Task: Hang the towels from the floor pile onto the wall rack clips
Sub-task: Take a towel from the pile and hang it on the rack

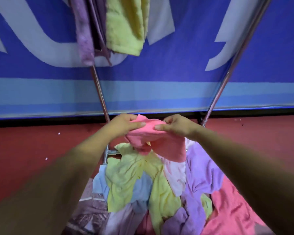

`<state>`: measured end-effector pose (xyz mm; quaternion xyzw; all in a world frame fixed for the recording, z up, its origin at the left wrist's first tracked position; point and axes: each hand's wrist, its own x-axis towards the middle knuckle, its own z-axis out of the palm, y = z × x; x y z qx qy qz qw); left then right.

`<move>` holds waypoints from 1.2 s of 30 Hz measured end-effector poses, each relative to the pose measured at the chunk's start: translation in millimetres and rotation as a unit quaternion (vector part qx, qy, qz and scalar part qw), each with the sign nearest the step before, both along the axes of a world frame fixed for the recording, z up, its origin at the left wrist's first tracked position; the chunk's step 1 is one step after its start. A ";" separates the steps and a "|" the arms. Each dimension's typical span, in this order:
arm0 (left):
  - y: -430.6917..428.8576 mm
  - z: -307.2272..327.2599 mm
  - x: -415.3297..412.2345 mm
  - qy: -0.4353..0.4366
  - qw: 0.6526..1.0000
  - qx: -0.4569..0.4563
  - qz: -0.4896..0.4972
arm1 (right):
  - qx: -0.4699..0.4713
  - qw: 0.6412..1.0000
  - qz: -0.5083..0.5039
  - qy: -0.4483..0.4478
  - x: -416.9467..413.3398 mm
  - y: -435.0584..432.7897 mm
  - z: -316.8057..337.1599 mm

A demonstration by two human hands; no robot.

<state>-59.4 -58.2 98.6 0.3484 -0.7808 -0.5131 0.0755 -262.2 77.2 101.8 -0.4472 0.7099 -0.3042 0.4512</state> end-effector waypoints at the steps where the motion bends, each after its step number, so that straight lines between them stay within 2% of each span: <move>1: 2.5 22.7 4.2 0.017 1.000 -0.005 0.018 | 0.004 1.000 0.017 -0.010 2.6 6.3 22.2; 3: 7.9 67.4 13.8 0.084 0.995 0.020 0.053 | 0.020 0.999 0.046 -0.009 5.5 19.3 64.3; 4: 11.6 89.2 18.3 0.111 0.991 0.026 0.064 | 0.025 0.998 0.059 0.024 5.5 25.3 83.2; 6: 21.1 132.1 29.1 0.137 0.988 -0.003 0.070 | 0.027 0.992 0.064 0.102 4.2 36.0 116.3; 8: 30.9 169.0 38.8 0.142 0.986 -0.058 0.069 | -0.028 0.992 0.030 0.121 4.4 44.5 145.5; 12: 53.4 228.5 48.4 0.227 0.968 -0.040 0.100 | -0.187 0.978 -0.091 -0.033 17.3 60.1 203.4; 14: 63.4 259.0 51.1 0.271 0.953 -0.031 0.135 | -0.212 0.969 -0.088 -0.091 28.1 71.1 235.9; 16: 68.2 287.4 55.9 0.301 0.941 -0.026 0.153 | -0.184 0.977 -0.027 -0.106 35.3 86.1 268.2; 17: 69.7 300.3 58.5 0.304 0.938 -0.041 0.159 | -0.152 0.986 0.008 -0.061 37.9 94.6 283.3; 19: 73.1 322.8 62.7 0.298 0.936 -0.085 0.168 | -0.069 0.985 0.069 0.145 42.3 107.9 306.3; 21: 77.0 339.3 65.5 0.286 0.935 -0.115 0.176 | 0.003 0.922 0.072 0.381 42.1 112.6 316.5; 22: 78.9 345.8 66.9 0.284 0.932 -0.122 0.188 | 0.018 0.893 0.059 0.445 39.7 113.4 318.5; 23: 80.5 351.4 68.6 0.284 0.928 -0.127 0.204 | 0.023 0.880 0.040 0.473 36.2 114.5 319.7; 25: 80.1 361.1 74.6 0.283 0.919 -0.140 0.236 | 0.021 0.879 0.002 0.475 26.7 120.2 323.6; 28: 77.0 374.5 86.3 0.267 0.913 -0.157 0.267 | -0.021 0.905 -0.059 0.422 9.0 132.8 335.1; 31: 72.7 386.9 97.8 0.235 0.905 -0.219 0.279 | -0.130 0.931 -0.147 0.309 -2.8 140.9 350.7; 32: 72.5 391.6 101.1 0.227 0.902 -0.236 0.281 | -0.179 0.942 -0.169 0.227 -4.1 143.4 356.9; 33: 73.2 396.1 103.7 0.223 0.901 -0.248 0.279 | -0.226 0.952 -0.177 0.105 -2.7 146.5 364.6; 35: 76.9 403.8 106.5 0.228 0.899 -0.259 0.271 | -0.286 0.935 -0.153 -0.140 0.1 153.7 378.9; 36: 79.5 406.1 107.2 0.232 0.898 -0.259 0.269 | -0.298 0.921 -0.142 -0.210 1.6 156.9 384.7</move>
